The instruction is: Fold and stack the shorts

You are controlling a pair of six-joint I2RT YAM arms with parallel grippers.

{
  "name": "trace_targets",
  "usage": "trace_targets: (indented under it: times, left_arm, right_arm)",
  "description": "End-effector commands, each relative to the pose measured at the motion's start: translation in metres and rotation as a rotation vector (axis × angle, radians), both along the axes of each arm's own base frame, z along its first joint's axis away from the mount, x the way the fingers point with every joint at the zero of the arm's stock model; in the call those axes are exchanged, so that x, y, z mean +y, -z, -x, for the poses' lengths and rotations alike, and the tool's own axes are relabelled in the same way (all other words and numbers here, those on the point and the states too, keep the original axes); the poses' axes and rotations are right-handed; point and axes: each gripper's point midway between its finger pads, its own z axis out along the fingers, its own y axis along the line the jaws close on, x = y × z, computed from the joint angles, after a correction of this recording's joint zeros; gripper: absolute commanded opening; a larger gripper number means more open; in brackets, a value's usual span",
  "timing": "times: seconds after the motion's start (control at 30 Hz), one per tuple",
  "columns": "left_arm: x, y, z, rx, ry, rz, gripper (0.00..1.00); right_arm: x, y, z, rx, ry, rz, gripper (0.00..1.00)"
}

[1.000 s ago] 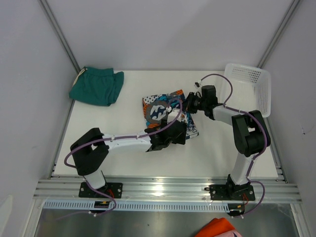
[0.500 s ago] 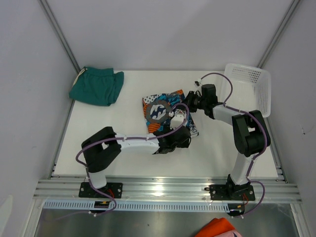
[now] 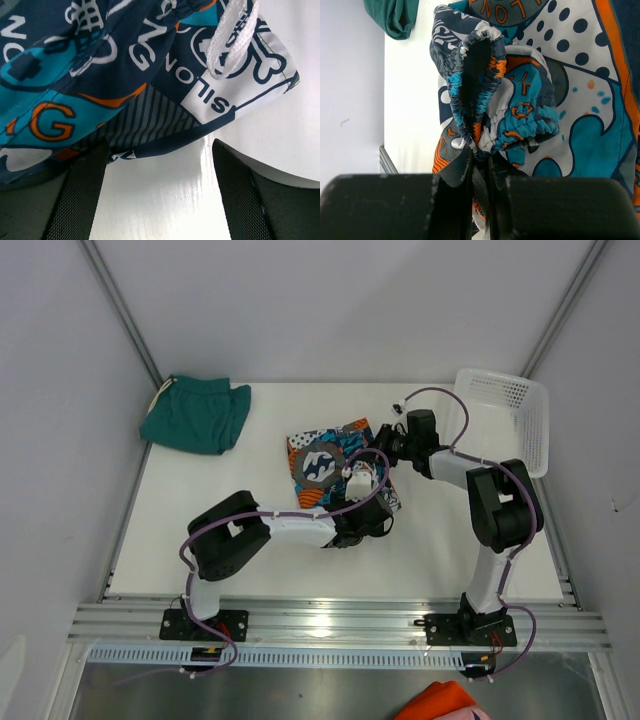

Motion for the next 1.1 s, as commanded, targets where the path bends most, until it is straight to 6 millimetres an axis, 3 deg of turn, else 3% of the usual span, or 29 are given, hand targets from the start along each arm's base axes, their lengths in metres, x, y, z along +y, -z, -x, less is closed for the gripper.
trace_targets:
  times: [0.0, 0.17, 0.37, 0.63, 0.8, 0.93, 1.07]
  left_arm:
    - [0.003, 0.029, 0.008, 0.084, -0.028, 0.007, 0.86]
    - [0.010, 0.033, 0.012, 0.093, -0.032, 0.004, 0.86]
    - [0.020, 0.032, 0.017, 0.097, -0.040, -0.006, 0.87]
    - [0.026, 0.022, 0.015, 0.106, -0.041, 0.007, 0.88]
    - [0.026, 0.020, 0.018, 0.111, -0.032, 0.017, 0.88]
    - [0.025, -0.001, 0.021, 0.077, -0.014, 0.003, 0.88]
    - [0.019, -0.036, 0.039, 0.055, 0.067, 0.034, 0.88]
  right_arm:
    - [0.004, -0.024, -0.016, -0.065, -0.013, -0.028, 0.00]
    - [0.007, -0.039, -0.026, -0.086, -0.037, -0.012, 0.00]
    - [0.003, -0.041, -0.036, -0.062, -0.139, 0.004, 0.00]
    - [-0.018, 0.005, -0.028, 0.044, -0.142, 0.017, 0.00]
    - [-0.020, 0.043, -0.012, 0.120, -0.135, 0.047, 0.00]
    - [-0.023, 0.075, -0.008, 0.173, -0.109, 0.070, 0.00]
    - [-0.030, 0.087, -0.013, 0.186, -0.071, 0.106, 0.00]
